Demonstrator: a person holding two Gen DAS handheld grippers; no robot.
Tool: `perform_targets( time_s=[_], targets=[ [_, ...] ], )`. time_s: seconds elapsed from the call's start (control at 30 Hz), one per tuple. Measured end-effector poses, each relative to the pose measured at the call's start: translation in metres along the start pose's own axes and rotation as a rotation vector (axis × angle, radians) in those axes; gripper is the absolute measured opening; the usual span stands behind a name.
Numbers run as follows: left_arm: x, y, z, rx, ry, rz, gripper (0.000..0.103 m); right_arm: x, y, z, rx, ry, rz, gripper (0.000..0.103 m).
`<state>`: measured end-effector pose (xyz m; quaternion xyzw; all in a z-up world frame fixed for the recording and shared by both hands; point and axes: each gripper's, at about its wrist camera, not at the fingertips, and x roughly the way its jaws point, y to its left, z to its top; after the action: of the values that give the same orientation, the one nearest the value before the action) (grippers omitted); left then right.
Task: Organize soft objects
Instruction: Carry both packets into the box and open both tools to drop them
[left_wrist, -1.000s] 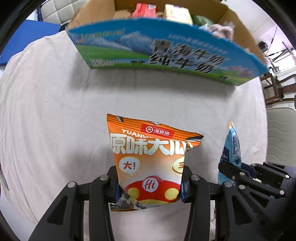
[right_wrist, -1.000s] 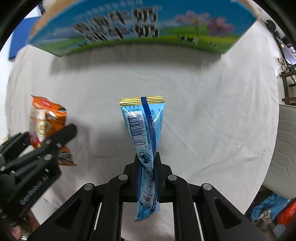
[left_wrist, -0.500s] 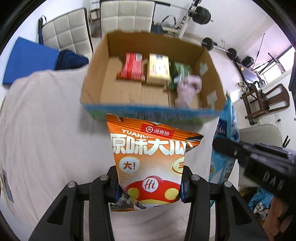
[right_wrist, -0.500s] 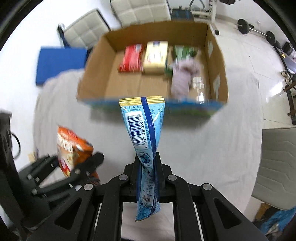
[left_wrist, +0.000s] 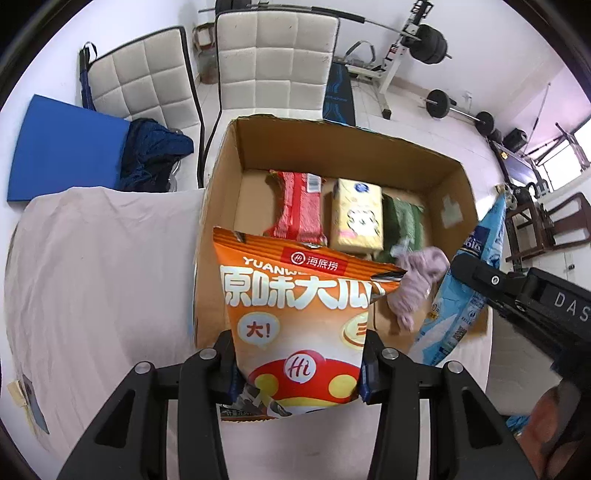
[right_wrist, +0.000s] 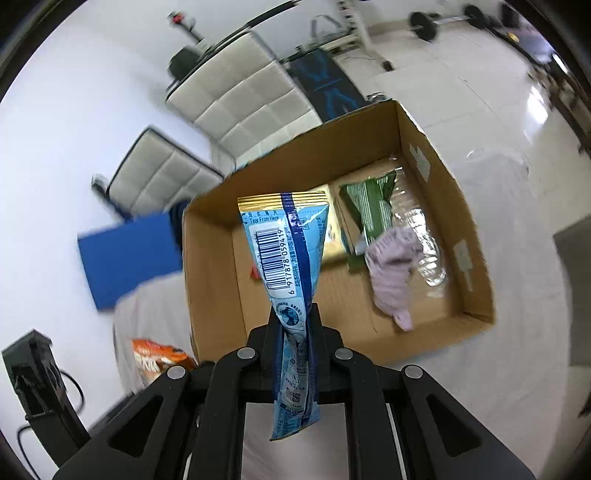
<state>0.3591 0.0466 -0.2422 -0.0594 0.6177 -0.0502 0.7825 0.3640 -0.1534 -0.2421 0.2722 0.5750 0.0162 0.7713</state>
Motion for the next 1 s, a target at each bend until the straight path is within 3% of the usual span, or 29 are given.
perform_targets(
  time_s=[0.23,0.37,0.67,1.0],
  targets=[
    [0.037,0.010,0.028,-0.003,0.051,0.015,0.042,0.046,-0.025,0.017,0.219,-0.079,0.037,0.012],
    [0.061,0.011,0.031,0.010,0.089,0.028,0.042,0.076,-0.036,0.012,0.310,-0.044,0.059,0.012],
    [0.091,0.015,0.033,0.029,0.150,0.041,0.042,0.125,-0.042,-0.004,0.337,0.018,0.040,0.012],
    [0.090,0.012,0.032,0.035,0.173,0.044,0.043,0.146,-0.035,-0.007,0.288,0.088,0.036,0.015]
  ],
)
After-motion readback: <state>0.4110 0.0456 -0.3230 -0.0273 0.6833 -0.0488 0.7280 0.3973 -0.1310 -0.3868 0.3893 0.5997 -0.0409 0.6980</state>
